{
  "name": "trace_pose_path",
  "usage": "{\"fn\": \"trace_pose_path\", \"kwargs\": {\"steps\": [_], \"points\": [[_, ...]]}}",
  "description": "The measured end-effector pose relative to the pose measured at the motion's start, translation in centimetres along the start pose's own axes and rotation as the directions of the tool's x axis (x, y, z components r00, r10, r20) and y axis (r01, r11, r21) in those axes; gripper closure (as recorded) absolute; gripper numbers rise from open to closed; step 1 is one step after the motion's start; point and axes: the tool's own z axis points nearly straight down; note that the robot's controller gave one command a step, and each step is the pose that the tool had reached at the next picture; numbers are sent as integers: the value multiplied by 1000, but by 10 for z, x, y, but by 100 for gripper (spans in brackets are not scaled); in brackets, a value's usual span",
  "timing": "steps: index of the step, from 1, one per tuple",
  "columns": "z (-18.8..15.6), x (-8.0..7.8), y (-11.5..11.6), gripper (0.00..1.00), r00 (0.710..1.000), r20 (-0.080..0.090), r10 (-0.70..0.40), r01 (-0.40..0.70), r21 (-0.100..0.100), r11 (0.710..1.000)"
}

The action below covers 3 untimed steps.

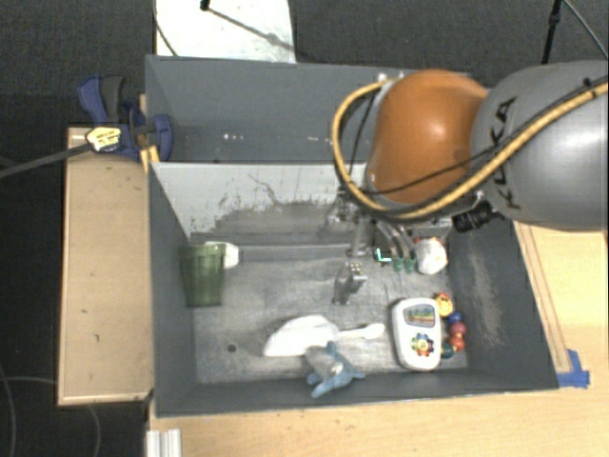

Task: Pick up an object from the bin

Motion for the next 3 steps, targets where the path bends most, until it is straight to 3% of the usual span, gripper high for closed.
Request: {"fn": "trace_pose_path", "kwargs": {"steps": [1, 2, 3], "points": [[-4, -2, 0, 0, 1000, 8, 2, -2, -1, 1000], [33, 16, 5, 0, 994, 11, -105, 105, 0, 995], [61, 65, 19, 0, 978, 5, -209, 209, 1, 978]]}}
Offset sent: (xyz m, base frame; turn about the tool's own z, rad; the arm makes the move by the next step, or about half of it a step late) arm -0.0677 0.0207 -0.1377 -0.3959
